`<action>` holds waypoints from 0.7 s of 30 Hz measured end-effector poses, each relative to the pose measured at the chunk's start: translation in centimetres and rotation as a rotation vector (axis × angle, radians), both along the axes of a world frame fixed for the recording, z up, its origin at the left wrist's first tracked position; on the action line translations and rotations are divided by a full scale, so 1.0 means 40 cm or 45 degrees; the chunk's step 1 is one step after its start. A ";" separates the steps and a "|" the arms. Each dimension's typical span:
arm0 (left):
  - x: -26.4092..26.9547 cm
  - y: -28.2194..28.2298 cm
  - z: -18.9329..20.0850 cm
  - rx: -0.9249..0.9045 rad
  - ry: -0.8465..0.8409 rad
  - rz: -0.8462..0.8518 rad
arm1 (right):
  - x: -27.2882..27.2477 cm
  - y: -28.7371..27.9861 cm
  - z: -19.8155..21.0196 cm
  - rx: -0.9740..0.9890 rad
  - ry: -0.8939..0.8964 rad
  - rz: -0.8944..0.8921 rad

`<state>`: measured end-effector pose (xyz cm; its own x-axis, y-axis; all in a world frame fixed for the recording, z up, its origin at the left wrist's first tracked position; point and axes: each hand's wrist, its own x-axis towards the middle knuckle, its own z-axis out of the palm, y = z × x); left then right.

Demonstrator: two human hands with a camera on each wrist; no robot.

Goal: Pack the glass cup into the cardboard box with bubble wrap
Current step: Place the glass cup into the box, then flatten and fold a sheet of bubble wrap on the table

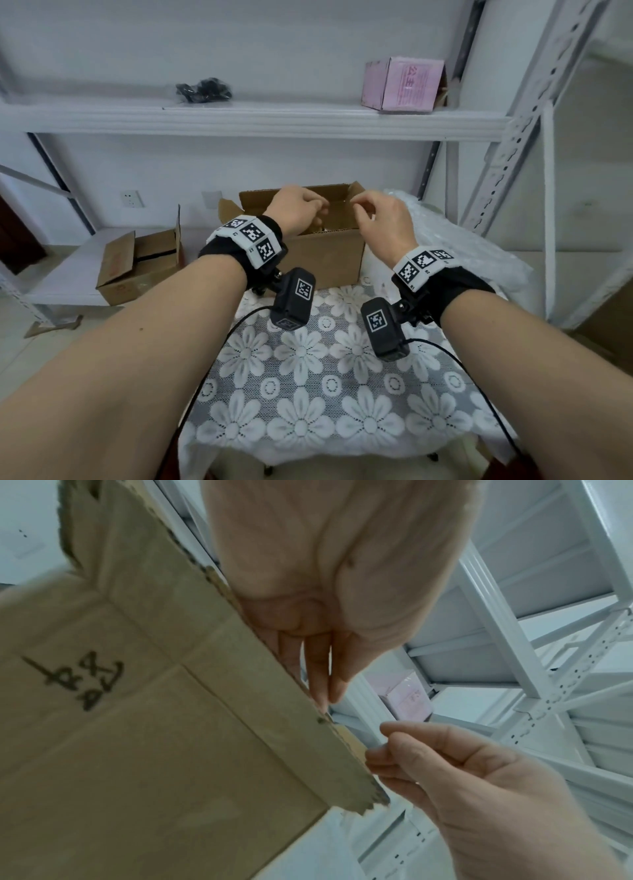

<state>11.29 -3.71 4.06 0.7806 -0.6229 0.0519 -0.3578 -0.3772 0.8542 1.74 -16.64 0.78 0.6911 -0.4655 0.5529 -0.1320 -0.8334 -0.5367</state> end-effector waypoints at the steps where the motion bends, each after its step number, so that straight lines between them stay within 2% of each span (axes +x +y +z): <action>1: -0.019 -0.014 0.003 -0.054 0.042 -0.010 | -0.017 -0.011 -0.002 0.014 -0.028 -0.013; 4: -0.079 -0.056 0.019 -0.169 0.151 -0.057 | -0.062 -0.051 -0.013 0.052 -0.105 -0.063; 7: -0.141 -0.101 0.027 -0.212 0.229 -0.120 | -0.107 -0.103 -0.043 0.105 -0.044 -0.165; 11: -0.197 -0.149 -0.006 -0.157 0.244 -0.174 | -0.168 -0.171 -0.106 0.153 0.148 -0.252; 17: -0.238 -0.180 -0.105 -0.050 0.453 -0.202 | -0.251 -0.238 -0.170 0.141 0.347 -0.316; 21: -0.242 -0.181 -0.145 0.007 0.576 -0.171 | -0.265 -0.272 -0.188 0.051 0.680 -0.365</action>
